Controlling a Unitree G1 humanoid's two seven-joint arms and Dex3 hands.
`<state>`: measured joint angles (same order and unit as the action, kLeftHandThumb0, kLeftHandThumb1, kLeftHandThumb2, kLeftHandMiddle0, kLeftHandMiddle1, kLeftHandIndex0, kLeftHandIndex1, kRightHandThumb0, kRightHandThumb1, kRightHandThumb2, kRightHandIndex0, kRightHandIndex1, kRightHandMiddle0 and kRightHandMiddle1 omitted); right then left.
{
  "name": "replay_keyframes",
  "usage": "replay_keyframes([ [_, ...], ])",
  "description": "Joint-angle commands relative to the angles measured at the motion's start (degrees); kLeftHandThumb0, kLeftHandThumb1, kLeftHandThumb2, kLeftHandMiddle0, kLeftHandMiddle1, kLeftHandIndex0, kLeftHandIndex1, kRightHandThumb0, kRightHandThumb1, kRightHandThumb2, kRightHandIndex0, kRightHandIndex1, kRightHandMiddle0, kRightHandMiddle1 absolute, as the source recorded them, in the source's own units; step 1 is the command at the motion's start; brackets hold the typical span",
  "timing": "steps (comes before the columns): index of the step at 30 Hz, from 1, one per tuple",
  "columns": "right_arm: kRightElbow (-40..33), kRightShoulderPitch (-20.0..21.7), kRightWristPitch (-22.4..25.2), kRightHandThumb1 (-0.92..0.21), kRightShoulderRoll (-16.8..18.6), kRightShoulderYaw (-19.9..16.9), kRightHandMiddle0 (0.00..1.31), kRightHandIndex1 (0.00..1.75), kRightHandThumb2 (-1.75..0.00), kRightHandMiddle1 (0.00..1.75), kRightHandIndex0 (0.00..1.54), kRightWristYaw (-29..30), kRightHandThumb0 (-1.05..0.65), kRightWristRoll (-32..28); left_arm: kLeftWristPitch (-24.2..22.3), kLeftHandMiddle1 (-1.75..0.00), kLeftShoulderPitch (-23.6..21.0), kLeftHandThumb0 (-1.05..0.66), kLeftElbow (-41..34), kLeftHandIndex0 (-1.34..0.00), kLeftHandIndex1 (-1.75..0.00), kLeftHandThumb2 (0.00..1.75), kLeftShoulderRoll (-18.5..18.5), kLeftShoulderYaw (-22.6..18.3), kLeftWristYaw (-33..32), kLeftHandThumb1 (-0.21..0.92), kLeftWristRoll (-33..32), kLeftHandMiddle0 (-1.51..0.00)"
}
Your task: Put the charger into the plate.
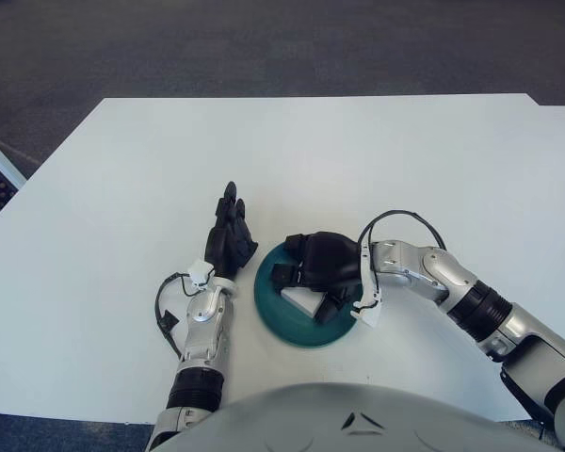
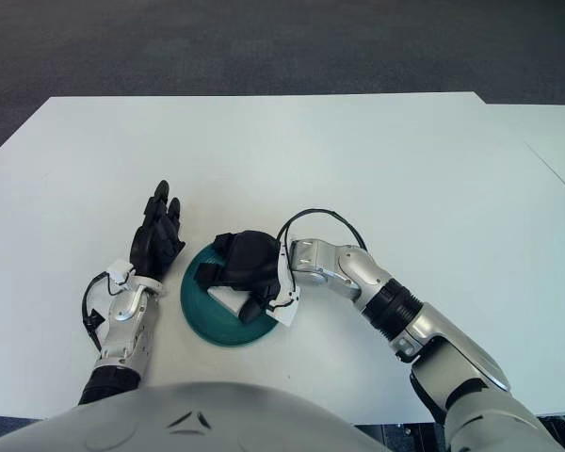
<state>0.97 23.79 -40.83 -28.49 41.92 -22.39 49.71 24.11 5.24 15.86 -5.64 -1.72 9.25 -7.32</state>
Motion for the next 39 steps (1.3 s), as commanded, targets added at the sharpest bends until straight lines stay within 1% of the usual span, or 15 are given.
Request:
replay_keyframes([
  [1, 0.65, -2.35, 1.01, -0.92, -1.14, 1.42, 0.0, 0.05, -1.14, 0.1, 0.04, -4.73, -1.05, -0.64, -3.02, 0.0, 2.6, -1.05, 1.7, 0.0, 0.0, 0.96, 0.94, -0.11, -0.9, 0.92, 0.82, 0.0],
  [4, 0.3, -2.56, 1.16, -0.92, -1.02, 1.12, 0.0, 0.02, -1.13, 0.03, 0.01, -5.22, -1.05, -1.36, -3.54, 0.0, 2.62, -1.05, 1.43, 0.0, 0.0, 0.96, 1.05, -0.07, -0.9, 0.92, 0.81, 0.0],
  [6, 0.05, -2.8, 1.22, -0.92, -1.02, 0.86, 0.0, 0.01, -1.12, 0.02, 0.01, -5.3, -1.05, -1.78, -3.84, 0.0, 2.66, -1.05, 1.19, 0.0, 0.0, 0.96, 1.07, -0.06, -1.02, 0.92, 0.86, 0.0],
  [13, -0.14, -4.15, 0.78, -0.92, -1.16, -0.39, 0.0, 0.0, -1.06, 0.0, 0.0, -3.84, -1.05, -2.02, -4.81, 0.0, 2.84, -1.05, 0.18, 0.0, 0.0, 0.95, 0.77, -0.12, -2.12, 0.92, 1.23, 0.0],
  [19, -0.4, -4.55, 1.09, -0.92, -1.3, -0.65, 0.0, 0.0, -1.0, 0.0, 0.0, -4.85, -1.05, -2.89, -5.53, 0.0, 3.16, -1.05, -0.67, 0.0, 0.0, 0.96, 1.3, -0.04, -0.24, 0.92, -0.41, 0.0],
  [24, -0.18, -4.73, 0.75, -0.92, -1.36, -0.83, 0.0, 0.0, -0.98, 0.0, 0.0, -4.49, -1.05, -2.84, -6.43, 0.0, 3.56, -1.05, -1.51, 0.0, 0.0, 0.97, 1.99, 0.45, 0.72, 0.92, -0.93, 0.0],
  [31, 0.46, -4.86, -0.13, -0.92, -1.32, -1.08, 0.0, 0.0, -0.97, 0.0, 0.0, -2.26, -1.05, -1.04, -7.77, 0.0, 4.25, -1.05, -3.16, 0.0, 0.0, 0.97, 2.78, 1.23, 0.06, 0.92, 0.41, 0.0],
  [39, 1.41, -5.15, -1.61, -0.92, -1.25, -1.5, 0.0, 0.0, -0.97, 0.0, 0.0, 1.89, -1.05, 1.11, -9.16, 0.0, 4.55, -1.05, -4.09, 0.0, 0.0, 0.96, 2.23, 1.12, -0.22, 0.92, -0.72, 0.0],
])
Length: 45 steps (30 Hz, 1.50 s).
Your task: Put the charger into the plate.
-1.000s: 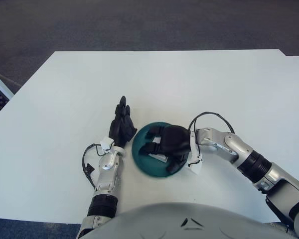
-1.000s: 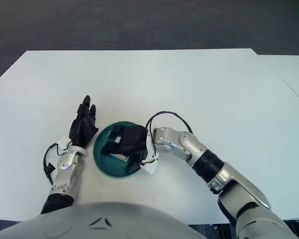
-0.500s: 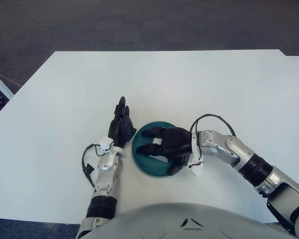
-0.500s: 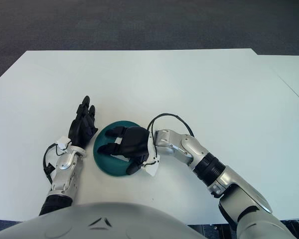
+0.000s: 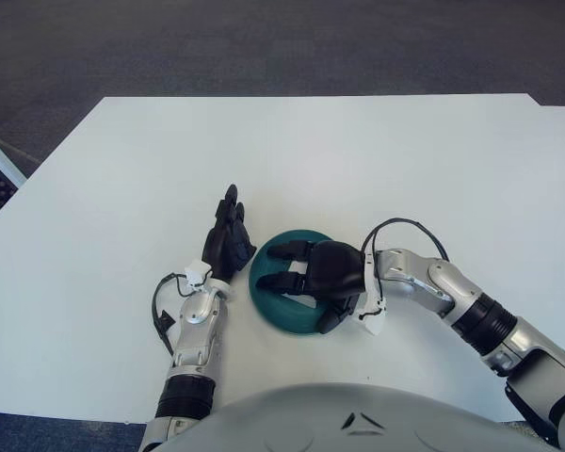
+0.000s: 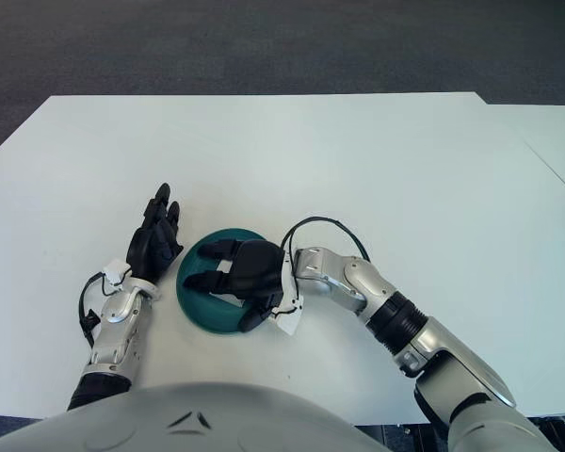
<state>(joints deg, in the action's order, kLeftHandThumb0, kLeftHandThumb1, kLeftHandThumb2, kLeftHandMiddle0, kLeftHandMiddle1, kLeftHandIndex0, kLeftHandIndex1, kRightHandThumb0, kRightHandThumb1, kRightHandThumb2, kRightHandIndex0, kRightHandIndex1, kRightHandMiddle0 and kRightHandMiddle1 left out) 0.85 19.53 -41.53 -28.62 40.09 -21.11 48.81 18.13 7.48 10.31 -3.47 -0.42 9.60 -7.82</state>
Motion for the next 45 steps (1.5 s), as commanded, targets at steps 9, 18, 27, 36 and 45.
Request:
replay_keyframes([
  [9, 2.2, -0.81, -1.87, -0.92, -1.34, 0.33, 0.0, 0.0, -0.97, 0.0, 0.0, 2.0, -1.05, 2.82, -3.21, 0.0, 2.46, -1.05, 1.15, 0.0, 0.0, 0.97, -0.15, -0.18, -0.9, 0.92, -0.02, 0.0],
  [18, -3.17, 3.44, -2.48, -0.92, -4.01, -5.01, 0.0, 0.0, -1.01, 0.0, 0.0, -3.88, -1.05, -9.55, -4.53, 0.0, 1.75, -1.05, 1.69, 0.0, 0.0, 1.01, 0.51, -2.1, 0.51, 0.92, -3.0, 0.0],
  [27, -3.09, 7.36, -1.38, -0.92, -1.86, -12.49, 0.0, 0.0, -1.03, 0.0, 0.0, -3.79, -1.05, -20.05, -11.06, 0.0, -0.01, -1.05, 3.87, 0.0, 0.0, 1.09, -0.55, -6.97, 6.3, 0.92, -15.97, 0.0],
  [36, 3.41, 13.58, 6.02, -0.92, 1.59, -18.31, 0.03, 0.02, -1.01, 0.02, 0.05, -5.32, -1.05, -28.49, -3.75, 0.0, -1.63, -1.05, 8.57, 0.0, 0.0, 0.98, -1.94, -8.54, 14.49, 0.92, -18.98, 0.0],
  [45, 0.92, 13.86, 32.3, -0.92, 0.61, -26.89, 0.06, 0.04, -1.02, 0.04, 0.13, -15.05, -1.05, -44.18, 2.67, 0.0, -0.82, -1.05, 10.8, 0.0, 0.0, 0.96, -1.96, -6.04, 4.46, 0.92, -5.05, 0.0],
])
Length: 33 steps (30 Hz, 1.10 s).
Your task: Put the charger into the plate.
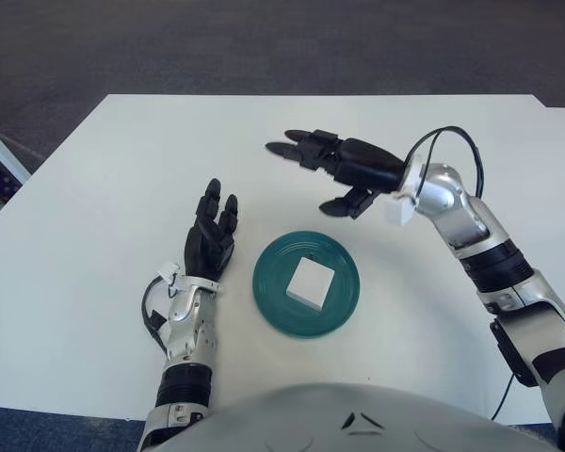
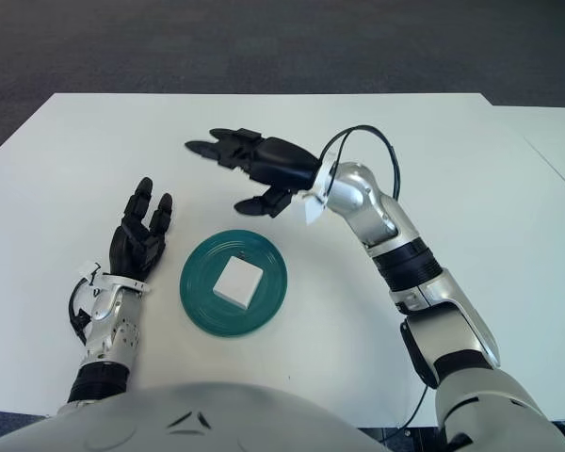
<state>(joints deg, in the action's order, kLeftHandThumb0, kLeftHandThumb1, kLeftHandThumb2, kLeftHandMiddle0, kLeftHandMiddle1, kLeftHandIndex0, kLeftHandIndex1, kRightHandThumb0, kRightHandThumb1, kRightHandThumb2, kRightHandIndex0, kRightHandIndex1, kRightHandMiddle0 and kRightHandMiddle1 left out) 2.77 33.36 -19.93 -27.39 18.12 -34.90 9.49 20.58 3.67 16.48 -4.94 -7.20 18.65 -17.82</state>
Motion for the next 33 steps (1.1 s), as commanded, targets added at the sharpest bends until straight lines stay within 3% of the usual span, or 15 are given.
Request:
replay_keyframes([
  [1, -1.83, -1.01, 13.51, -0.92, 0.74, -5.61, 0.06, 0.04, -1.03, 0.04, 0.14, 0.22, -1.05, -5.23, 0.67, 0.0, 3.02, -1.05, 4.88, 0.0, 0.0, 0.96, -0.8, 0.73, -4.85, 0.92, 5.11, 0.0],
  [6, -2.12, -4.57, 26.57, -0.92, 9.61, -11.81, 0.08, 0.03, -1.04, 0.06, 0.15, 6.28, -1.04, -15.58, 2.41, 0.0, 3.59, -1.05, 4.72, 0.0, 0.0, 0.98, -1.45, 1.56, -6.83, 0.92, 7.66, 0.0],
  [10, -1.0, -8.13, 30.67, -0.92, 14.2, -18.44, 0.06, 0.01, -1.02, 0.05, 0.12, 11.03, -1.01, -22.9, 3.43, 0.0, 4.7, -1.05, 3.14, 0.0, 0.0, 0.99, -1.67, 2.31, -8.26, 0.92, 9.78, 0.0],
  [14, 3.8, -19.06, 21.55, -0.92, 16.44, -21.42, 0.05, 0.0, -0.99, 0.06, 0.08, 12.66, -1.0, -23.04, 3.74, 0.0, 6.21, -1.05, 0.82, 0.0, 0.0, 0.99, -1.45, 3.21, -9.38, 0.92, 11.69, 0.0],
  [18, 3.7, -24.29, 18.8, -0.92, 19.09, -21.03, 0.06, 0.0, -0.98, 0.07, 0.05, 15.21, -1.01, -21.91, 3.02, 0.0, 7.92, -1.05, -1.73, 0.0, 0.0, 0.98, -0.66, 3.48, -9.46, 0.92, 12.12, 0.0],
  [20, 7.55, -27.23, 16.36, -0.92, 21.1, -21.48, 0.06, 0.0, -0.98, 0.07, 0.04, 16.48, -1.02, -21.83, 2.54, 0.0, 8.16, -1.05, -1.93, 0.0, 0.0, 0.98, -0.46, 3.17, -7.65, 0.92, 9.72, 0.0],
  [23, 11.01, -29.17, 13.79, -0.92, 22.9, -21.96, 0.08, 0.0, -0.98, 0.09, 0.01, 17.69, -1.04, -21.76, 2.83, 0.0, 7.96, -1.05, -0.77, 0.0, 0.0, 0.97, -0.1, 2.83, -6.14, 0.92, 7.74, 0.0],
  [33, 12.43, -32.74, 9.95, -0.92, 26.17, -21.41, 0.07, 0.0, -0.99, 0.1, 0.0, 19.95, -1.05, -21.11, 3.75, 0.0, 9.42, -1.05, -2.05, 0.0, 0.0, 0.98, 0.03, 4.82, -6.43, 0.92, 8.93, 0.0],
])
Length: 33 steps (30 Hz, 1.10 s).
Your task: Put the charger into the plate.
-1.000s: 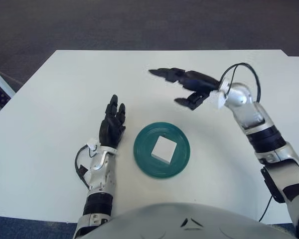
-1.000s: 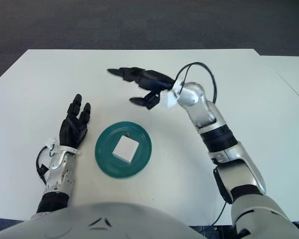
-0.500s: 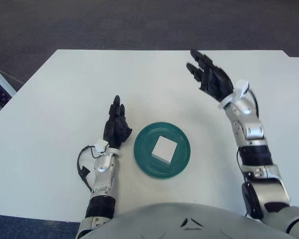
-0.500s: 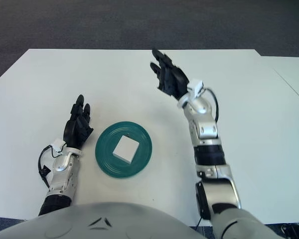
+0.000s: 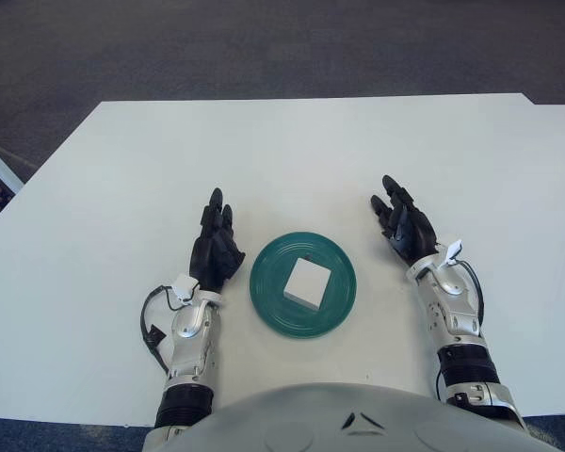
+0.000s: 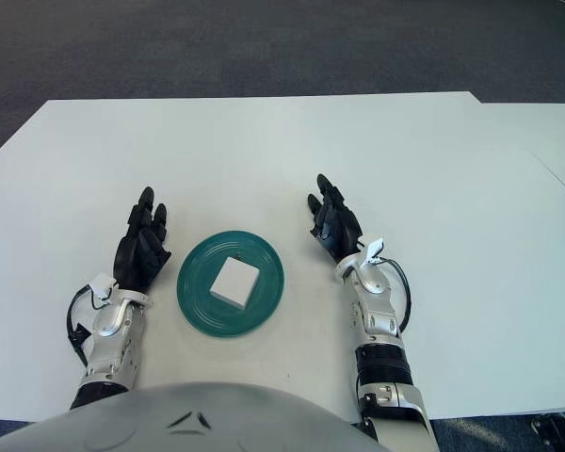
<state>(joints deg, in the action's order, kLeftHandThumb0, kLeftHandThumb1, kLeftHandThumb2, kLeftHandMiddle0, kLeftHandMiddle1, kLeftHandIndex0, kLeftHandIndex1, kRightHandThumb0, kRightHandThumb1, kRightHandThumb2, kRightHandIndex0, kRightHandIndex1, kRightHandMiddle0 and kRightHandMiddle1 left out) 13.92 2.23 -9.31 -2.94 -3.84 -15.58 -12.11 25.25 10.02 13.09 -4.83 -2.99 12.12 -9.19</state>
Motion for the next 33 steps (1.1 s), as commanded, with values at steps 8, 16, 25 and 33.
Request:
replay_keyframes([
  [8, 4.28, -2.65, -5.82, -0.92, 7.22, 2.08, 0.1, 0.02, -1.0, 0.13, 0.04, 2.49, -1.05, 0.94, -0.34, 0.0, 2.96, -1.05, 1.78, 0.0, 0.0, 0.98, -0.42, 0.13, 0.23, 0.92, -1.51, 0.0],
  [16, 5.32, -3.55, -7.64, -0.92, 8.91, 3.58, 0.0, 0.01, -1.0, 0.4, 0.11, 5.66, -1.05, 4.27, 1.03, 0.0, 2.38, -1.05, 3.94, 0.0, 0.0, 0.97, -1.56, -1.1, 0.71, 0.92, -3.94, 0.0],
  [25, 6.48, -4.74, -8.24, -0.92, 9.09, 4.93, 0.0, 0.0, -0.98, 0.38, 0.11, 8.45, -1.05, 7.8, 0.39, 0.0, 3.85, -1.05, 2.21, 0.0, 0.0, 0.94, -2.29, -0.91, 0.05, 0.92, -3.62, 0.0],
  [33, 7.22, -4.76, -6.83, -0.92, 9.08, 5.35, 0.0, 0.0, -0.97, 0.3, 0.09, 9.72, -1.05, 8.18, 0.72, 0.0, 4.42, -1.05, 1.32, 0.0, 0.0, 0.92, -2.37, -0.38, 0.3, 0.92, -3.3, 0.0],
])
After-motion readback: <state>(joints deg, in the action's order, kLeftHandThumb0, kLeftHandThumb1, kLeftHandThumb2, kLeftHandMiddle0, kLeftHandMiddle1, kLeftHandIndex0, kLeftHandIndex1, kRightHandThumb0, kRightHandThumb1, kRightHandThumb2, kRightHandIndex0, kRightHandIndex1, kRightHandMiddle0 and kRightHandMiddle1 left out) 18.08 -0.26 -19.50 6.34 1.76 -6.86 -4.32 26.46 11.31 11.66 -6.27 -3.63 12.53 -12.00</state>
